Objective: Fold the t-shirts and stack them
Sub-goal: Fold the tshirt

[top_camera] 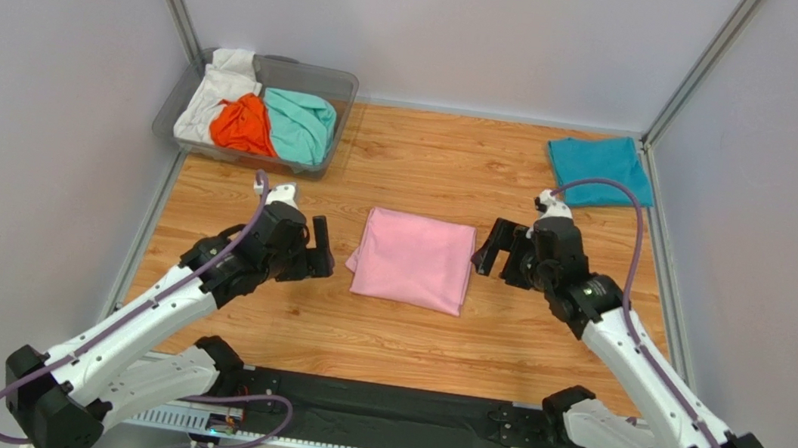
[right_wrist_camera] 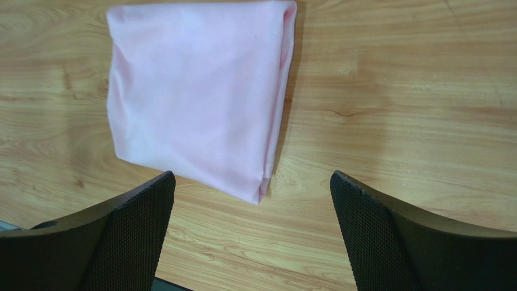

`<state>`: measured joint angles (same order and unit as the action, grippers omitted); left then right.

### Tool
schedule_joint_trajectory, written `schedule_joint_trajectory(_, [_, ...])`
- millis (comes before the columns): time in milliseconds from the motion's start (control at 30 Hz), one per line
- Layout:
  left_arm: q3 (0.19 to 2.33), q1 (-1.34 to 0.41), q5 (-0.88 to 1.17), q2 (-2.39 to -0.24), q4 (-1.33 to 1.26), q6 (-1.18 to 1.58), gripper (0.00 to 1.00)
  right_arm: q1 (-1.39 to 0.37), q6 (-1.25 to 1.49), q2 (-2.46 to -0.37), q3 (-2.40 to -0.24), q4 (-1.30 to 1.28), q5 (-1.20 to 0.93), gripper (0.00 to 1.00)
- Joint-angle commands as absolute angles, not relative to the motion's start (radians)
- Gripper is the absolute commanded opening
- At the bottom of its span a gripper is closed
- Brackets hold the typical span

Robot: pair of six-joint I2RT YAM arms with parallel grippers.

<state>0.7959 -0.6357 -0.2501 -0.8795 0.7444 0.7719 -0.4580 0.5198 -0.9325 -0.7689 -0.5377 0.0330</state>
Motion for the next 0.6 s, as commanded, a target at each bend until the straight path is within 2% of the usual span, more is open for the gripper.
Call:
schedule_joint_trajectory(0, [0.770,-0.600,-0.240,-0.922,0.677,0.753,1.00,-0.462,0.538,-1.038,-0.805,-0.496,0.015,1.00])
schedule_joint_trajectory(233, [0.796,-0.499,0.064,-1.165,0.379,0.698,1.00,-0.465,0.584,-1.299,-0.867,-0.423,-0.015,1.00])
schedule_joint_trajectory(367, [0.905,-0.488,0.141,-1.394,0.359,0.684,0.99,-0.477,0.609,-1.432,-0.897,-0.391,-0.028,0.97])
schedule_joint_trajectory(567, [0.942,-0.482,0.187,-1.554,0.287,0.675,0.97,-0.520,0.623,-1.552,-0.940,-0.403,-0.002,0.93])
